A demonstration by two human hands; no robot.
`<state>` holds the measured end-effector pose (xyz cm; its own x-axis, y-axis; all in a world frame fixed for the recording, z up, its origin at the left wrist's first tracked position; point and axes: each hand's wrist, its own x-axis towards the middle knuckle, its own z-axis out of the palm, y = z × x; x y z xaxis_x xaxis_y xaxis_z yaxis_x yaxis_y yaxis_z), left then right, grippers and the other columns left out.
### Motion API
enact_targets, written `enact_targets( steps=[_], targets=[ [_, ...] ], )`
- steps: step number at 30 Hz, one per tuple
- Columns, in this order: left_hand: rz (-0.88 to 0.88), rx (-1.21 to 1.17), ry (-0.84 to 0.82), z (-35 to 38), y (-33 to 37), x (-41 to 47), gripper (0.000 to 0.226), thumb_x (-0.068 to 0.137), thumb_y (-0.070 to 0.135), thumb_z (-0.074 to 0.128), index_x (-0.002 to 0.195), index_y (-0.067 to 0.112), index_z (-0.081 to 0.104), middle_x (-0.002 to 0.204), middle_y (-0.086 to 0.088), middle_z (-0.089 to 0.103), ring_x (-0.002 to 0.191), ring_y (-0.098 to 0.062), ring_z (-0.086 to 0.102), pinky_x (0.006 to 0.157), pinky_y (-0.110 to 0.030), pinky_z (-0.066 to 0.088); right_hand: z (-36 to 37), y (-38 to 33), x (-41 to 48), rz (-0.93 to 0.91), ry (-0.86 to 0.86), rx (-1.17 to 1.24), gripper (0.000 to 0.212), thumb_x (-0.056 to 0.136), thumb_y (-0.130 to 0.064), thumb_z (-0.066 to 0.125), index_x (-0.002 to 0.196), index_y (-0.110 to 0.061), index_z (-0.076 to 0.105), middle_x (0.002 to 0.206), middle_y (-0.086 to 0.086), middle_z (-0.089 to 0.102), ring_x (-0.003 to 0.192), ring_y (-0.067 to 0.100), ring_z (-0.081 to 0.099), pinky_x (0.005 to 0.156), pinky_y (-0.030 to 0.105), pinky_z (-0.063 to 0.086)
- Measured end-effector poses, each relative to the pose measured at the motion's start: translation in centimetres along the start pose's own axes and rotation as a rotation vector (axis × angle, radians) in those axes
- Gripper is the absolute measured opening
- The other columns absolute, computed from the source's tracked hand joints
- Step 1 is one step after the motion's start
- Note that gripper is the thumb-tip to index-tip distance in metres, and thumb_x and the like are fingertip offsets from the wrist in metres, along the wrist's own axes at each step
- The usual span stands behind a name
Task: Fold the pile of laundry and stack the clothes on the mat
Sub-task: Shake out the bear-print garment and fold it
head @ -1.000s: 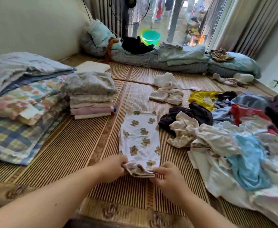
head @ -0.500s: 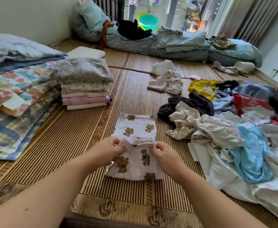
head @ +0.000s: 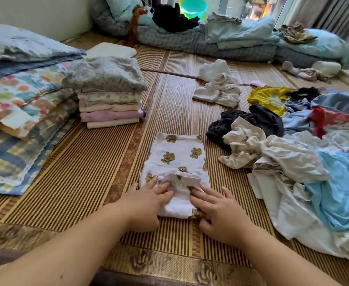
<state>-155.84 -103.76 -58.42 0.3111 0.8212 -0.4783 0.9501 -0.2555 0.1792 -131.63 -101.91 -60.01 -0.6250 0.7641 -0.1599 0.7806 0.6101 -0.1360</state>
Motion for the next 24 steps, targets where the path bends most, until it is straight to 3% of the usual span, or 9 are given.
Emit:
enact_targets(
  steps=[4,7,9,12,14,15,17,20,24],
  targets=[
    [-0.026,0.014,0.195,-0.7,0.3,-0.7,0.069,0.085,0.011,0.044,0.146,0.043,0.035,0.159,0.016,0.017,0.149,-0.01,0.008,0.118,-0.052,0.014,-1.2,-0.4,0.3,0.039,0.044,0.041,0.049,0.093,-0.033,0.045,0.142,-0.035,0.045,0.154,-0.014,0.033,0.148,0.007,0.014,0.119,0.046,0.002],
    [-0.057,-0.04,0.282,-1.6,0.0,-2.1,0.035,0.085,0.018,0.046,0.104,0.033,0.071,0.117,0.012,0.068,0.119,-0.01,0.057,0.095,-0.038,0.051,-2.0,-0.6,-0.7,0.115,0.08,0.248,0.033,0.096,-0.03,0.045,0.123,-0.033,0.063,0.146,-0.013,0.046,0.146,0.005,0.018,0.119,0.04,0.001],
    [-0.041,-0.011,0.219,-2.1,0.3,-3.5,0.019,0.084,0.023,0.048,0.079,0.027,0.065,0.079,0.011,0.067,0.079,-0.005,0.063,0.07,-0.028,0.054,-2.8,-0.7,-1.8,0.146,-0.024,0.383,0.032,0.097,-0.028,0.043,0.121,-0.031,0.064,0.147,-0.01,0.046,0.146,0.004,0.016,0.119,0.039,-0.001],
    [-0.006,-0.089,0.09,-2.2,1.0,-5.7,0.019,0.087,0.025,0.052,0.071,0.033,0.061,0.064,0.013,0.061,0.054,0.0,0.052,0.056,-0.017,0.049,-3.9,-0.9,-3.5,0.139,-0.189,0.486,0.026,0.095,-0.028,0.044,0.097,-0.029,0.07,0.137,-0.005,0.057,0.133,-0.006,0.03,0.118,0.038,0.02],
    [-0.018,-0.241,0.028,-2.5,0.8,-6.9,0.02,0.083,0.025,0.053,0.065,0.031,0.061,0.056,0.013,0.056,0.046,0.0,0.046,0.046,-0.014,0.039,-4.8,-1.1,-4.1,0.169,-0.209,0.612,0.021,0.089,-0.027,0.047,0.078,-0.021,0.064,0.103,-0.009,0.07,0.102,0.002,0.058,0.088,0.029,0.048],
    [-0.027,-0.323,0.014,-2.8,0.6,-7.3,0.021,0.081,0.023,0.052,0.064,0.03,0.06,0.053,0.012,0.054,0.044,-0.001,0.043,0.044,-0.015,0.035,-5.4,-1.2,-4.2,0.184,-0.199,0.69,0.02,0.087,-0.026,0.048,0.074,-0.02,0.062,0.08,-0.013,0.067,0.077,0.005,0.059,0.067,0.023,0.047],
    [-0.059,-0.443,0.063,-3.6,0.1,-7.3,0.021,0.082,0.022,0.053,0.065,0.03,0.062,0.055,0.01,0.058,0.043,0.0,0.045,0.045,-0.015,0.039,-6.6,-0.9,-3.5,0.208,-0.16,0.802,0.02,0.088,-0.022,0.049,0.074,-0.018,0.062,0.06,-0.016,0.056,0.056,0.003,0.048,0.05,0.017,0.037],
    [-0.13,-0.491,0.284,-5.3,-0.6,-5.1,0.021,0.087,0.025,0.058,0.067,0.025,0.063,0.064,0.003,0.065,0.046,0.0,0.052,0.048,-0.015,0.048,-8.5,0.2,-0.5,0.222,-0.087,0.931,0.021,0.094,-0.017,0.05,0.081,-0.02,0.065,0.064,-0.015,0.06,0.056,0.0,0.052,0.05,0.013,0.041],
    [-0.207,-0.582,0.538,-7.4,-1.8,0.2,0.01,0.09,0.031,0.058,0.094,0.032,0.066,0.08,0.008,0.067,0.065,-0.003,0.061,0.056,-0.022,0.053,-9.0,2.0,5.4,0.34,0.111,1.03,0.02,0.099,-0.023,0.05,0.112,-0.015,0.062,0.096,0.003,0.064,0.079,0.015,0.059,0.068,0.029,0.052]
  ],
)
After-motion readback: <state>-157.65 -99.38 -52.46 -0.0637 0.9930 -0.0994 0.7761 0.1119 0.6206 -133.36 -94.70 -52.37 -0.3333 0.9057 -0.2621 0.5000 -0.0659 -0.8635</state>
